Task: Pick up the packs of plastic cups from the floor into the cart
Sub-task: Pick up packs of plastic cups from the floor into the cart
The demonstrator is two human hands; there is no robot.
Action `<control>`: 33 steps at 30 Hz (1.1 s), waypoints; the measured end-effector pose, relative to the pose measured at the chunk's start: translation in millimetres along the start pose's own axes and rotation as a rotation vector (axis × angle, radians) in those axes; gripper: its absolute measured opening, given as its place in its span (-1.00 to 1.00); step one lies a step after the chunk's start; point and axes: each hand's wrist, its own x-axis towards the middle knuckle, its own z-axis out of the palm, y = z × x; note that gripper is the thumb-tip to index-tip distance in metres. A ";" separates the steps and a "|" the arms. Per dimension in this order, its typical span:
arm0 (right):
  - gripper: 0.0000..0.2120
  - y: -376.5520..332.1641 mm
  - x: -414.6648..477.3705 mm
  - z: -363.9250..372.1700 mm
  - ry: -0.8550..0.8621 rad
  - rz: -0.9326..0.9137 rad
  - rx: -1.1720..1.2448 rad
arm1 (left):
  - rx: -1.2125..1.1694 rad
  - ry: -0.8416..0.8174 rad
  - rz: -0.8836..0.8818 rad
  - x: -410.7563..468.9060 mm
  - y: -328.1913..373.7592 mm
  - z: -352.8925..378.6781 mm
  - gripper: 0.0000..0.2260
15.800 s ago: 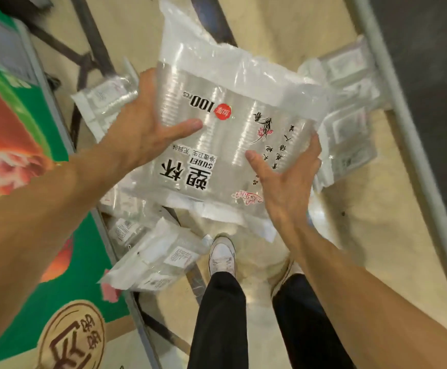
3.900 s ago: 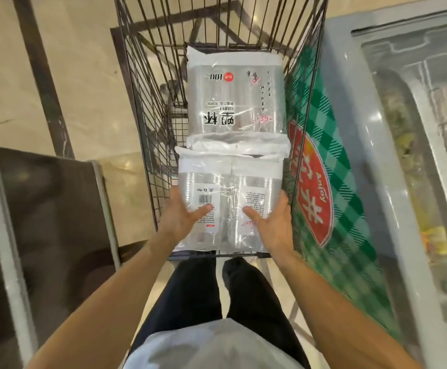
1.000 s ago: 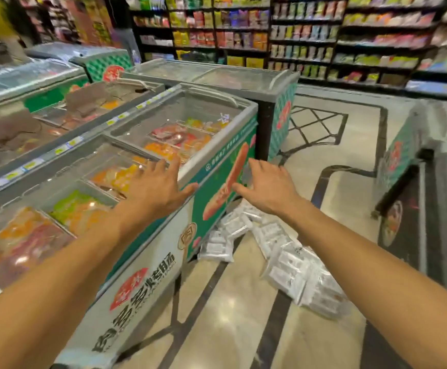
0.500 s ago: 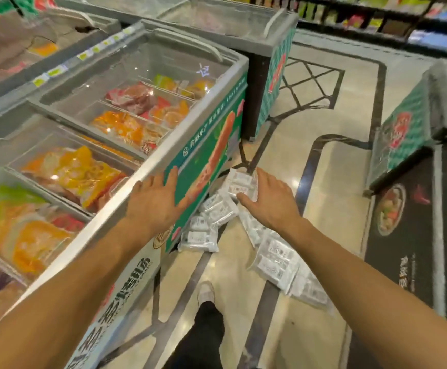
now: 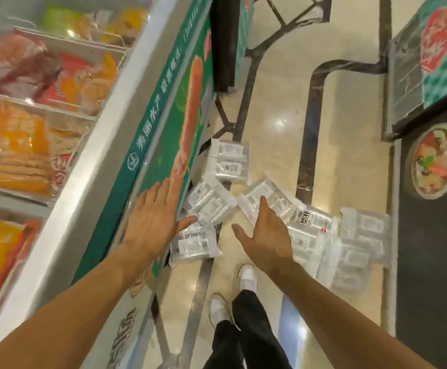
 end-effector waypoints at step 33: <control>0.04 90.3 260.5 523.9 0.250 0.634 0.921 | -0.602 -0.260 -0.142 415.4 -32.7 511.6 0.25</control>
